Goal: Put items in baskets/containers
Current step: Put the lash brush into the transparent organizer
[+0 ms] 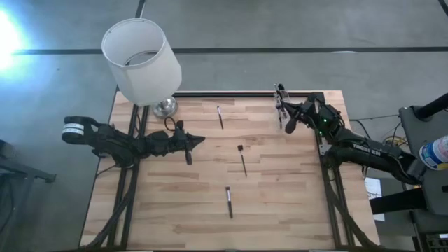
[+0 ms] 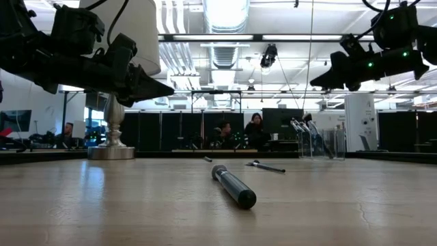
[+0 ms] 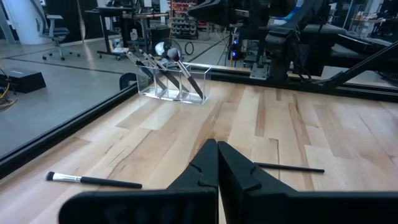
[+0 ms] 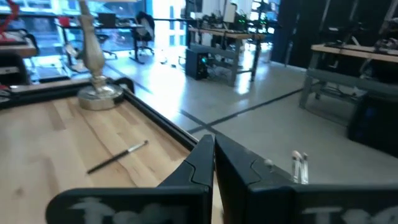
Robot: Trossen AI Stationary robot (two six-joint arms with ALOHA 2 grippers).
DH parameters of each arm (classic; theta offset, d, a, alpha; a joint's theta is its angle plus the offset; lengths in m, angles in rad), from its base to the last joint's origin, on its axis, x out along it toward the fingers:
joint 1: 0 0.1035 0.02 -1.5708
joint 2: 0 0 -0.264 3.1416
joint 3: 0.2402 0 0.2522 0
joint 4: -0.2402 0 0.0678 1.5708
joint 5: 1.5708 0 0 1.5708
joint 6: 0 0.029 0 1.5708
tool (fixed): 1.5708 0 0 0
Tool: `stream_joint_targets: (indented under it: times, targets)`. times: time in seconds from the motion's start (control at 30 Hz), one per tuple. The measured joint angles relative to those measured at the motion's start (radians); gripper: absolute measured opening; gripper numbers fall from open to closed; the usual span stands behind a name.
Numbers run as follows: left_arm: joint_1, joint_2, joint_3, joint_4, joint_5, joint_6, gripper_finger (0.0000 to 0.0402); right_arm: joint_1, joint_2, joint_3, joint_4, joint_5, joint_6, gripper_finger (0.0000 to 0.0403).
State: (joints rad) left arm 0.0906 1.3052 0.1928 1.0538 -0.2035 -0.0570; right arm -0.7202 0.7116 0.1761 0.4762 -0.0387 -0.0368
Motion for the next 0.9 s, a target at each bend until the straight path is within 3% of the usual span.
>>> stream_joint_targets:
  times: [0.37,0.6,0.9]
  targets:
    - [0.0,0.0,0.0,0.0,0.0,0.0,0.0,0.118,0.033,0.072,-0.022,0.001,0.063,0.0008]
    - [0.0,0.0,0.0,0.0,0.0,0.0,0.0,0.288,0.183,0.246,-0.239,0.063,0.077,0.0008]
    - [0.0,0.0,-0.001,0.0,0.0,0.0,0.0,0.468,0.39,0.377,-0.317,0.22,0.197,0.0009]
